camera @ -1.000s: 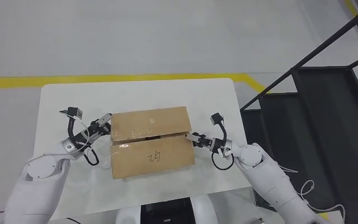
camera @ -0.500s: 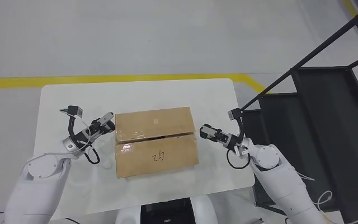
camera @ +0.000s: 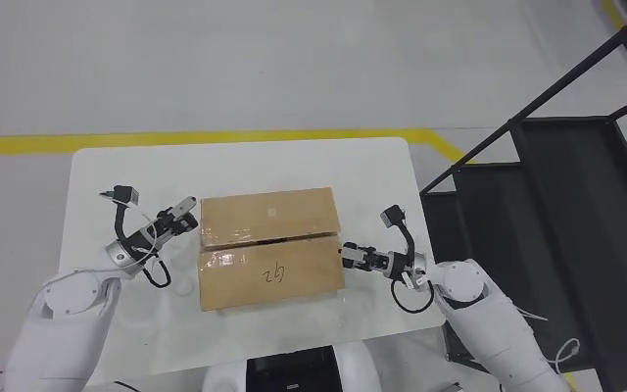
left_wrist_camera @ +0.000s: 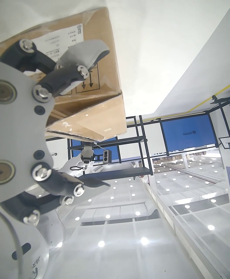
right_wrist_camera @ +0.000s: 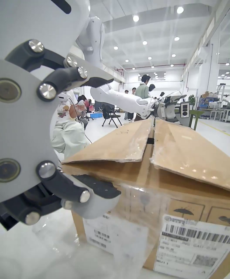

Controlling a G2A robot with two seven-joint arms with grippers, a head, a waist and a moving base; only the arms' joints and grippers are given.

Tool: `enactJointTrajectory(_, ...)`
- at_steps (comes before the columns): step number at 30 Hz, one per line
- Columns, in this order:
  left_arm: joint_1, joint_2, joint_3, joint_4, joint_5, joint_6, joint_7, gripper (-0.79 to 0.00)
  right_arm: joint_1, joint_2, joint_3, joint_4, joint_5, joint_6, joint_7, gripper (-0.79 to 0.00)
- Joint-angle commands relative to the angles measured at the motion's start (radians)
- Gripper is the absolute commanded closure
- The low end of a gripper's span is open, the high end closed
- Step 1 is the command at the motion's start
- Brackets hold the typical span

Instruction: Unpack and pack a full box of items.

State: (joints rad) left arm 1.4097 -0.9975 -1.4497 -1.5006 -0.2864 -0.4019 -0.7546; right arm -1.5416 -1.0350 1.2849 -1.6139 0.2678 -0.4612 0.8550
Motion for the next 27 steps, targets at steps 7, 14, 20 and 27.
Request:
enactJointTrajectory(7, 0.022, 0.001, -0.018, -0.009, 0.016, 0.008, 0.022, -0.785, 0.128, -0.038, -0.143, 0.083, 0.016, -0.019, -0.087, -0.785)
enactJointTrajectory(14, 0.041, 0.003, -0.046, -0.016, 0.039, 0.010, 0.053, -0.785, 0.200, -0.058, -0.207, 0.151, 0.022, -0.037, -0.093, -0.785)
enactJointTrajectory(20, 0.049, 0.007, -0.075, -0.035, 0.063, 0.009, 0.068, -0.785, 0.165, -0.037, -0.125, 0.161, -0.034, -0.025, -0.082, -0.785)
enactJointTrajectory(27, 0.050, 0.006, -0.081, -0.044, 0.070, 0.005, 0.078, -0.785, 0.100, -0.008, -0.010, 0.108, -0.064, 0.004, -0.047, -0.785)
